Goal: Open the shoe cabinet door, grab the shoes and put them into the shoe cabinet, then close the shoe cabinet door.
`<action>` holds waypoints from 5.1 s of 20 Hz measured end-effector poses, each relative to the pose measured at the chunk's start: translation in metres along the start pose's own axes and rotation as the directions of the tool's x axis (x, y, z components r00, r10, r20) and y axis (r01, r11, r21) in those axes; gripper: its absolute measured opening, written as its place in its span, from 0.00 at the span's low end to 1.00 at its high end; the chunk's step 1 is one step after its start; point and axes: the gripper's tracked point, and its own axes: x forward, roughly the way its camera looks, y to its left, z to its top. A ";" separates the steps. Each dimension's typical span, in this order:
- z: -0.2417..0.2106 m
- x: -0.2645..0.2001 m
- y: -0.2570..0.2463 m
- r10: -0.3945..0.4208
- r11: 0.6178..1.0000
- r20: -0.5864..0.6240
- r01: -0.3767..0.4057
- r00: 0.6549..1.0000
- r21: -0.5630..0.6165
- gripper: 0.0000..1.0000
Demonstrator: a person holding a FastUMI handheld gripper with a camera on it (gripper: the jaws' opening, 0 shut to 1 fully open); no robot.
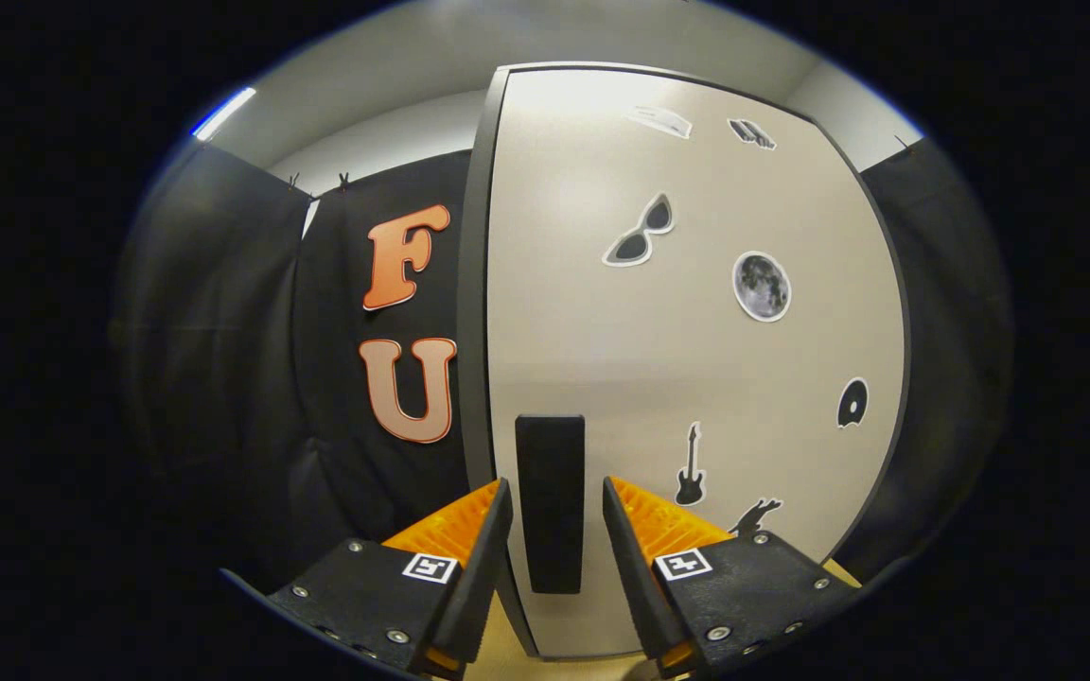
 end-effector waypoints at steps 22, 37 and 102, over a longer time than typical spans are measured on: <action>-0.002 0.004 0.000 -0.062 0.998 0.001 0.062 0.998 -0.015 0.23; -0.004 -0.115 -0.051 -0.194 0.980 -0.019 0.193 0.981 -0.053 0.23; -0.055 -0.318 -0.188 -0.222 0.975 -0.087 0.221 0.971 -0.015 0.25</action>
